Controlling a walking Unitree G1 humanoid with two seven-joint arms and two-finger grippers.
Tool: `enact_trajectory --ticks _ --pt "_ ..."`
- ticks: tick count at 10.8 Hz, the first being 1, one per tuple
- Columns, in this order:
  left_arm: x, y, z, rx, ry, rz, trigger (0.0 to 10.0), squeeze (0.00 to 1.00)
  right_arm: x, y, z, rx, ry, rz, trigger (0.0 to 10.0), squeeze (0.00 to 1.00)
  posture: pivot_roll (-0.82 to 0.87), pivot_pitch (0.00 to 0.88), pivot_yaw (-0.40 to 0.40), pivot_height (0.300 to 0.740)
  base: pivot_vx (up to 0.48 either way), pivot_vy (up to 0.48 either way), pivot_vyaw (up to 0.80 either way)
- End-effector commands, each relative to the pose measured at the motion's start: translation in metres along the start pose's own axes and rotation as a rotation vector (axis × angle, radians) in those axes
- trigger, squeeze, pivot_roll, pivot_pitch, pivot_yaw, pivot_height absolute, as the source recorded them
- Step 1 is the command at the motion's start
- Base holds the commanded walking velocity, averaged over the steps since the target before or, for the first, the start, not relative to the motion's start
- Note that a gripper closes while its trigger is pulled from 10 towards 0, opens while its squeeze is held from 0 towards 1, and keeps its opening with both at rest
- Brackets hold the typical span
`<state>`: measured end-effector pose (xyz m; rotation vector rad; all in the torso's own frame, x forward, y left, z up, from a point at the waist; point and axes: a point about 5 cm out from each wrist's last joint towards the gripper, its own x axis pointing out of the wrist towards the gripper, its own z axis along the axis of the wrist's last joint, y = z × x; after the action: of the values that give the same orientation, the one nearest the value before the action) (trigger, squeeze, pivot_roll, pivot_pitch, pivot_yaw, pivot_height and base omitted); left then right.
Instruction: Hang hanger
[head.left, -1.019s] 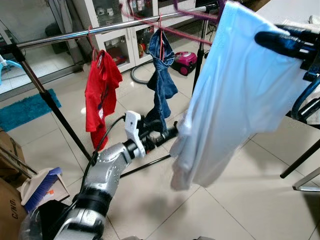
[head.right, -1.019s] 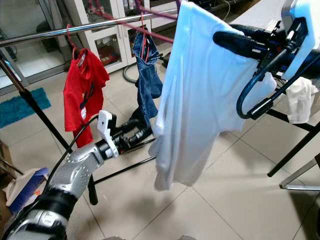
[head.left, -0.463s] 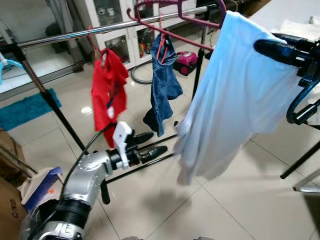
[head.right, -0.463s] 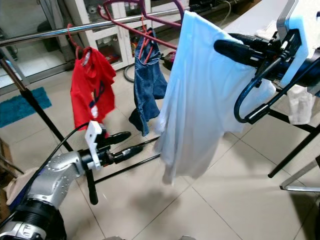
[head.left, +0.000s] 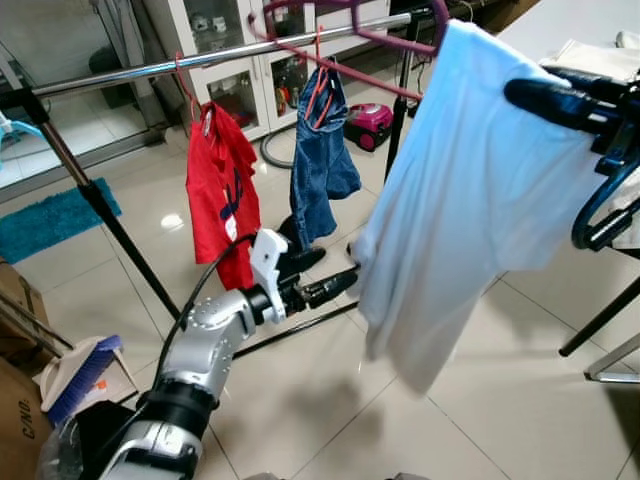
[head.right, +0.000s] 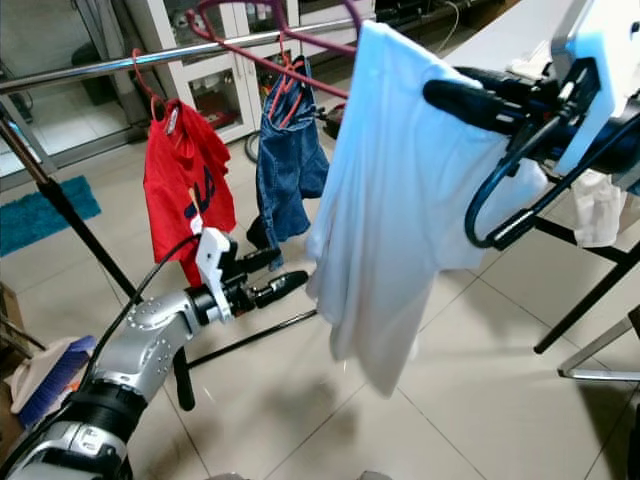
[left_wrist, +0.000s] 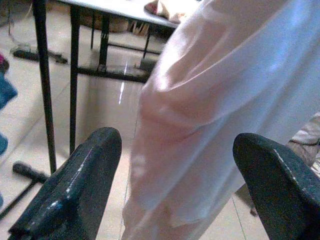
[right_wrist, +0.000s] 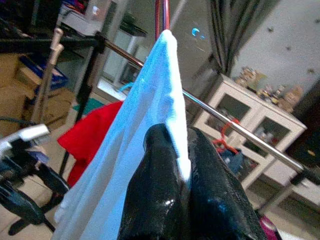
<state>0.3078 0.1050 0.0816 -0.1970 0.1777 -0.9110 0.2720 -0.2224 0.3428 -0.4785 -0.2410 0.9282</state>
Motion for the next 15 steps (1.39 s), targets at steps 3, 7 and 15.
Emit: enact_trajectory --ticks 3,7,15 --pt "0.007 0.003 0.012 0.035 -0.012 -0.015 10.0 0.0 0.005 0.006 0.014 -0.023 -0.052 0.036 0.0 0.0 -0.2 0.0 0.061 0.74 0.0 0.0 0.0" --pt "0.006 0.002 0.019 -0.038 -0.074 -0.043 0.0 0.0 0.006 0.007 0.015 -0.016 -0.052 0.05 0.0 0.0 -0.19 0.0 0.051 0.74 0.0 0.0 0.0" --pt "0.016 -0.013 0.029 -0.2 -0.21 -0.147 0.0 0.0 0.003 0.008 0.02 -0.014 -0.045 0.07 0.0 0.0 -0.21 0.001 0.047 0.74 0.0 0.0 0.0"
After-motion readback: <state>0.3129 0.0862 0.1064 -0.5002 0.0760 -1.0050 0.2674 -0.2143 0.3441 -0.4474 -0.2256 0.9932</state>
